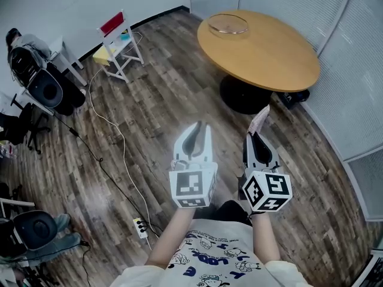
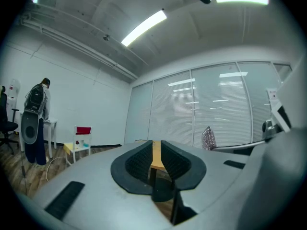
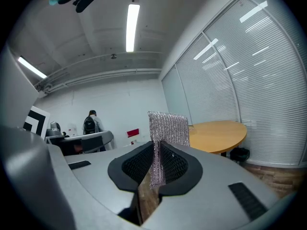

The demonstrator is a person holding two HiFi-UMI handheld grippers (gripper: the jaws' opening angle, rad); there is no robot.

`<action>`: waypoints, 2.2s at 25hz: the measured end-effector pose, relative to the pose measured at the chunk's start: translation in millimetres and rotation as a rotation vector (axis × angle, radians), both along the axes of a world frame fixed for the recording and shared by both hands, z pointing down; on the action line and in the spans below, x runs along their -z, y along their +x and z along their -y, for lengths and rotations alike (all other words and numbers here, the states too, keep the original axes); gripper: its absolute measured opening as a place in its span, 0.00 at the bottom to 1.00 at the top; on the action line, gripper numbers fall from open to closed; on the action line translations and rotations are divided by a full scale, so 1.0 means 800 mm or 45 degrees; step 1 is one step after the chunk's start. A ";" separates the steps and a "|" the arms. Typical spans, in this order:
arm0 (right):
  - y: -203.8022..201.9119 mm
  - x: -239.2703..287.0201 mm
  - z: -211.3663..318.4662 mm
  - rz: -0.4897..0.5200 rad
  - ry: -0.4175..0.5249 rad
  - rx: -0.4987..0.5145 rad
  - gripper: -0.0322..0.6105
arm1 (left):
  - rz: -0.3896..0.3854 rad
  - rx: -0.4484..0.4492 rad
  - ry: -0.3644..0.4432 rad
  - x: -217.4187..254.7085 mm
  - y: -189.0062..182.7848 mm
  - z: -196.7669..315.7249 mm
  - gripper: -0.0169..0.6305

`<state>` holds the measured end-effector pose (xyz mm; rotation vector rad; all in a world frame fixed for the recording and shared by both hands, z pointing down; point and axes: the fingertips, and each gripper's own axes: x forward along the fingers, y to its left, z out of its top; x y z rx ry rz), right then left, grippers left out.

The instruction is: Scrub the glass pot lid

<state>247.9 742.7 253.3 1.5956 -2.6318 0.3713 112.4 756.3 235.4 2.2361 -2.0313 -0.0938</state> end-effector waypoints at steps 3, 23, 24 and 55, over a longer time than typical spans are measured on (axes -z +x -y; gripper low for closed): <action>-0.011 -0.006 0.010 -0.012 -0.010 0.003 0.14 | -0.013 0.004 -0.008 -0.007 -0.011 0.010 0.12; -0.035 -0.026 0.140 -0.049 -0.048 0.082 0.14 | -0.024 0.068 -0.048 -0.029 -0.028 0.133 0.12; -0.035 -0.027 0.151 -0.047 -0.052 0.088 0.14 | -0.022 0.072 -0.050 -0.029 -0.028 0.144 0.12; -0.018 -0.008 0.409 -0.003 -0.049 0.171 0.14 | -0.025 0.168 -0.052 -0.010 -0.010 0.385 0.12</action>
